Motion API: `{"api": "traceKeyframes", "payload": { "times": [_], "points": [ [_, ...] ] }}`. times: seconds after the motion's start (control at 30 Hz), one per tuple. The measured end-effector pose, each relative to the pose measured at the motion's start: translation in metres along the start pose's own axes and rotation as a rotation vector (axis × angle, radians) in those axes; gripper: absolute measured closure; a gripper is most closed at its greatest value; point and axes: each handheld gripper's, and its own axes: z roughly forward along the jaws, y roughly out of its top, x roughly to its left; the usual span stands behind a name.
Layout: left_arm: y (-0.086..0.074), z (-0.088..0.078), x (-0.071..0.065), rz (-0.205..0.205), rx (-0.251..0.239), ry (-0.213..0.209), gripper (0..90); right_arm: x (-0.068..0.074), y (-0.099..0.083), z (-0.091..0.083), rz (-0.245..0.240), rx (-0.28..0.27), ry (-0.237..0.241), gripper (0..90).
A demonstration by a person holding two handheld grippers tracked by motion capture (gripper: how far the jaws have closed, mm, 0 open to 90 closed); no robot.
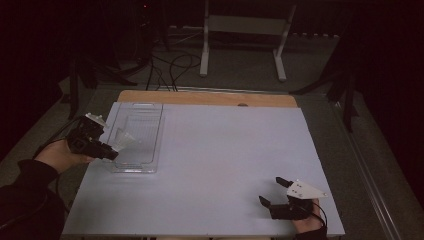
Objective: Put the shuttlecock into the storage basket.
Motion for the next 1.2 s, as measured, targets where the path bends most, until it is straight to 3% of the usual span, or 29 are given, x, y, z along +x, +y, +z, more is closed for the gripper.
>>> {"api": "traceKeyframes", "payload": {
  "times": [0.67,1.2],
  "points": [
    [0.003,0.014,0.005,0.019,0.037,0.033,66.0,0.0,0.0,0.0,0.001,0.004,-0.001,11.0],
    [0.008,0.026,0.017,-0.019,0.113,0.067,65.9,0.0,-0.001,0.0,0.002,0.01,-0.002,11.1]
  ]
}}
